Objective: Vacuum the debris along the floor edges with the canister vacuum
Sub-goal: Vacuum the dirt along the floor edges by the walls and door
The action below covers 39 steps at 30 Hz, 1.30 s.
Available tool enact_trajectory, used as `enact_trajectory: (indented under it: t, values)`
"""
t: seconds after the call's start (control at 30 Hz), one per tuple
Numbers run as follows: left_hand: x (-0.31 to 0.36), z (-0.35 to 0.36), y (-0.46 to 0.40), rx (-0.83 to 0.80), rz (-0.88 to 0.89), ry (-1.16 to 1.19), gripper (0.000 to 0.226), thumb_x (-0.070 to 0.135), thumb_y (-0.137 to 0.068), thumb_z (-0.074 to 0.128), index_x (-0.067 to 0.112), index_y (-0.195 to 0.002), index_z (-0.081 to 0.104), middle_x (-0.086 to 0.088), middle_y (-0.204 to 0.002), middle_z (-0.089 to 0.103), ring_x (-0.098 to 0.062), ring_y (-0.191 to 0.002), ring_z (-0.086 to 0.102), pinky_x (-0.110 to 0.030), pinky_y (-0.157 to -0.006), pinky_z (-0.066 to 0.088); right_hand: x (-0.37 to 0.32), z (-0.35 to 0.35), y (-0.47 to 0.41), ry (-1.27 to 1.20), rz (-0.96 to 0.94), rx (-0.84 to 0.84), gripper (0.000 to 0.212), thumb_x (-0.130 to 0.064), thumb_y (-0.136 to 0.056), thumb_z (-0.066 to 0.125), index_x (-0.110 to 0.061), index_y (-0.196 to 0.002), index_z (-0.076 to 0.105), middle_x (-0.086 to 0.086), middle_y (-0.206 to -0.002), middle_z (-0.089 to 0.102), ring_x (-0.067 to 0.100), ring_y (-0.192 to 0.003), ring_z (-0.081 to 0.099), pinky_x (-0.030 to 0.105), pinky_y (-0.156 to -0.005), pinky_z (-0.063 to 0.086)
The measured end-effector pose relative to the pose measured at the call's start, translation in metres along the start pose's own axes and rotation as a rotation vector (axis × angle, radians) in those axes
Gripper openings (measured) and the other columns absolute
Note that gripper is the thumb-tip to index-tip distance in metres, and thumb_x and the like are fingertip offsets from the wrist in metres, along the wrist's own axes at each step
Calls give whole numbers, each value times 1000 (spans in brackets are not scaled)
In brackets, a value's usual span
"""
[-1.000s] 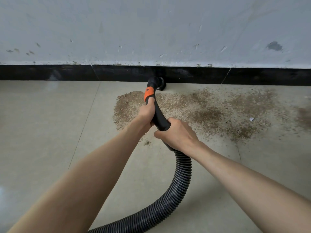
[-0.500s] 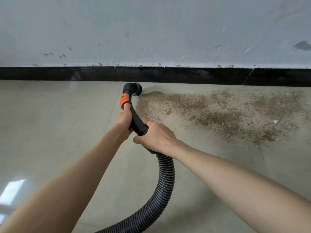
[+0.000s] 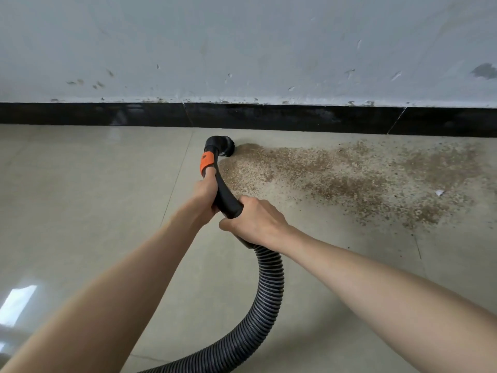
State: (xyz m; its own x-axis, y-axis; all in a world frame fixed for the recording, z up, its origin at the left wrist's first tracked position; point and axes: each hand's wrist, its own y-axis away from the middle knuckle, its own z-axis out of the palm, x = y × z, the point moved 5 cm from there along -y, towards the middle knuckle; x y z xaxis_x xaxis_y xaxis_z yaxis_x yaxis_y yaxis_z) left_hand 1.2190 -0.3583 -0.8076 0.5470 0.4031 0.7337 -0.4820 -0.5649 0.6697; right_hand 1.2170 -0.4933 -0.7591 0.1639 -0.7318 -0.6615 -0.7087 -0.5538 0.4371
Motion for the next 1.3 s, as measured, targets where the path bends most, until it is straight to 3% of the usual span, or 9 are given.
enact_trajectory:
  t: [0.17,0.27,0.3,0.37,0.53,0.7,0.87,1.17,1.3]
  values:
    - [-1,38,9,-81,4,3,64,59,-92,43,3,-122,50,-7,-84,55,-18,-69,52,-30,-61,45,24,-19,7,-25,37,30,27,-42,-78,65,-23,-86,48,-3,-77,57,20,-71,56,29,-55,36]
    - [-4,58,14,-91,9,-22,60,51,-96,40,2,-130,47,-16,-122,59,-28,-102,61,-34,-75,46,41,-30,12,-49,53,51,27,-43,-77,65,-24,-82,47,-4,-76,58,17,-66,55,29,-53,35]
    - [-5,64,15,-93,6,-40,58,48,-97,40,1,-130,46,-19,-125,58,-30,-109,59,-35,-79,46,46,-33,13,-55,57,58,27,-43,-77,66,-24,-82,47,-4,-76,58,16,-65,55,29,-53,35]
    - [-6,76,20,-116,0,-73,54,45,-98,38,-1,-126,46,-18,-111,59,-30,-98,59,-37,-81,47,56,-40,17,-57,63,68,27,-43,-78,66,-25,-80,46,-4,-75,58,15,-64,54,29,-53,35]
    - [-13,101,33,-177,-14,-107,39,42,-99,37,5,-100,47,-10,-84,54,-22,-71,53,-34,-68,47,79,-53,29,-108,69,69,26,-42,-79,65,-23,-80,47,-2,-77,60,17,-65,56,29,-54,39]
    - [-19,123,45,-262,-26,-129,38,42,-99,37,6,-104,45,-9,-81,49,-21,-69,50,-33,-61,46,102,-59,39,-180,89,98,25,-42,-81,61,-20,-85,51,1,-79,61,20,-68,57,31,-60,43]
    - [-29,137,52,-280,-11,-157,36,40,-100,36,5,-100,46,-10,-84,51,-23,-73,52,-36,-70,48,124,-59,46,-213,101,149,38,-51,-87,55,-13,-91,56,7,-87,68,25,-70,62,32,-61,45]
    - [-48,155,59,-322,10,-211,36,40,-101,34,9,-86,45,-11,-84,51,-22,-74,53,-34,-71,49,147,-52,61,-253,109,203,42,-54,-92,50,-13,-86,54,6,-81,65,26,-77,64,39,-68,50]
    - [-51,171,65,-363,-23,-164,37,39,-101,35,5,-93,47,-11,-84,52,-21,-74,53,-33,-69,49,158,-63,66,-200,142,226,38,-55,-92,50,-19,-80,49,2,-76,61,24,-71,60,34,-62,44]
